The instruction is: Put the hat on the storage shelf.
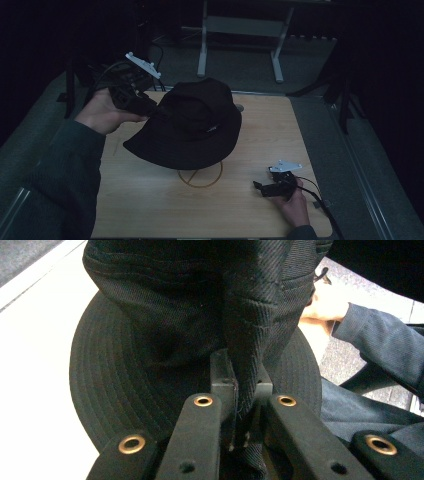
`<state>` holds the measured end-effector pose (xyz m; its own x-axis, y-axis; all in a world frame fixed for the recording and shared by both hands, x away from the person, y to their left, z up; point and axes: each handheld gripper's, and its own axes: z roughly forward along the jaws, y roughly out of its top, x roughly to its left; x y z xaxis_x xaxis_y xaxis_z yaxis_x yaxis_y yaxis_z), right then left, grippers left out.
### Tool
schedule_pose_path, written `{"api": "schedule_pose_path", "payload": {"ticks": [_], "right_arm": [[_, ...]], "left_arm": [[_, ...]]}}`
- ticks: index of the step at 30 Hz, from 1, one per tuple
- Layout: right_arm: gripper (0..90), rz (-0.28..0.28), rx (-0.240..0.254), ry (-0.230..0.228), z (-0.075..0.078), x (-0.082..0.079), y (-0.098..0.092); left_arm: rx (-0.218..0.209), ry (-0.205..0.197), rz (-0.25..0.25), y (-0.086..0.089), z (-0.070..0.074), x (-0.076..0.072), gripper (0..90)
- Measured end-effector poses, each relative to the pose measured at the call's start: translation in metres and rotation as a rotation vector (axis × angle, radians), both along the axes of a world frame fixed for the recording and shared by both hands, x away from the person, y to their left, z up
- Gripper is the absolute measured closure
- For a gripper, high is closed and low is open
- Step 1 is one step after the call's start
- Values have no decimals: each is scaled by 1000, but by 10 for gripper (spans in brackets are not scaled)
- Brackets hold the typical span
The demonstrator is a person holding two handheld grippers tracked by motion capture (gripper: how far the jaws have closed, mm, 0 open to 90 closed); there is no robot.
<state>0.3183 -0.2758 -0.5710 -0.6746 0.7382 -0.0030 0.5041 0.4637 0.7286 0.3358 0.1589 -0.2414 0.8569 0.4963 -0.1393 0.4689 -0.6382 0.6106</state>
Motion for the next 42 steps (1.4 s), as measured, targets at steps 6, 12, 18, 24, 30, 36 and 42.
{"api": "schedule_pose_path", "payload": {"ticks": [6,12,18,24,30,36,42], "right_arm": [[113,0,1,0,0,0,0],[113,0,1,1,0,0,0],[113,0,1,1,0,0,0],[113,0,1,1,0,0,0],[113,0,1,0,0,0,0],[113,0,1,0,0,0,0],[113,1,0,0,0,0,0]], "left_arm": [[-1,11,-6,2,-6,1,880],[1,21,-7,2,-10,2,878],[22,31,1,3,-17,4,871],[55,30,14,4,-19,3,855],[87,36,22,4,-25,4,843],[115,45,13,-2,-32,5,801],[130,60,24,-6,-39,9,754]]}}
